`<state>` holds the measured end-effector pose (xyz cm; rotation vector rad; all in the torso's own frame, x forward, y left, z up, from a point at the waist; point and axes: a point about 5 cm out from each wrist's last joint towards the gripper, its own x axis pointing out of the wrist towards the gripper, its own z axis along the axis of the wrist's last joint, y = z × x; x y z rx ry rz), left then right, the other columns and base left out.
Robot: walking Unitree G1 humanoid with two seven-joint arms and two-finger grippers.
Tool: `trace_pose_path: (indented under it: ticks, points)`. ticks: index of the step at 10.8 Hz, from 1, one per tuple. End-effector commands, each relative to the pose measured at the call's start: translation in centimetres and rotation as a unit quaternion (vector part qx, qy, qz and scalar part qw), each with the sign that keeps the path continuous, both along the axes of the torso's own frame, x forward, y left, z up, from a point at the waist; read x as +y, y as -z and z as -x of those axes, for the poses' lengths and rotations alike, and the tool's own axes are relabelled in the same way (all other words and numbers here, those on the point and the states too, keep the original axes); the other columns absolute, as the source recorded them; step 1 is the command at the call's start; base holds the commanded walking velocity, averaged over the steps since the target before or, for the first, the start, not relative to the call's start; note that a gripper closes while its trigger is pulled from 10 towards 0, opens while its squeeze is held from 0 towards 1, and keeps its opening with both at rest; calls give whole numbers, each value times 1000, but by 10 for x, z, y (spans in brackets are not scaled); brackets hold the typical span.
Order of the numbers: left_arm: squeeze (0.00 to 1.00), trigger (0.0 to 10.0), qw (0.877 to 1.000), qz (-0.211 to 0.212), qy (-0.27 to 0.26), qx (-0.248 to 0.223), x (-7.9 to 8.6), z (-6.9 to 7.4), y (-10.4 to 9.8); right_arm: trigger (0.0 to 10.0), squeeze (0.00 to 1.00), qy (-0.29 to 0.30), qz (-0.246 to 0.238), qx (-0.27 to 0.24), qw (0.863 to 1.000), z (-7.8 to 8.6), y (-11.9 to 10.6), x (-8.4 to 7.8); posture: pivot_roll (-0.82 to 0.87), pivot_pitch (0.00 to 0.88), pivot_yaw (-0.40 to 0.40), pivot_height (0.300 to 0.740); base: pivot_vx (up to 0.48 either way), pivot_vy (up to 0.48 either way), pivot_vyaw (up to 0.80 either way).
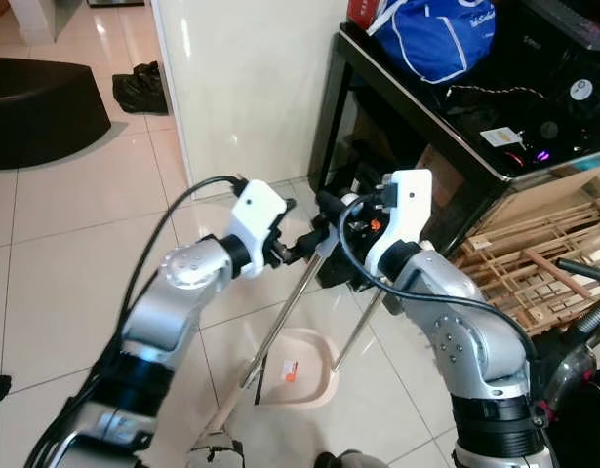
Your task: Sweep floor
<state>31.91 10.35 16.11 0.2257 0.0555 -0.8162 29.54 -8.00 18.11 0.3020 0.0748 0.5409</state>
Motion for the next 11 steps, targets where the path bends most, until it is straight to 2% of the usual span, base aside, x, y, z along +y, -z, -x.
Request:
trace_pose_path:
  ticks: [1,4,7,11]
  points:
    - [0,0,1000,-5,15,-5,-9,-1,-2,0,0,-14,-22,-25,999,2,-15,4,155,78,-105,740,0,0,0]
    - [0,0,999,-3,34,-13,-16,0,-3,0,0,-12,-25,-22,999,2,-16,3,153,83,-107,740,0,0,0]
    - [0,0,997,-2,72,-13,-21,8,-5,0,0,-11,-28,-20,999,1,-16,3,153,84,-107,740,0,0,0]
    - [0,0,997,-11,72,-9,-20,10,-3,0,0,-10,-34,-16,999,0,-16,3,159,87,-110,740,0,0,0]
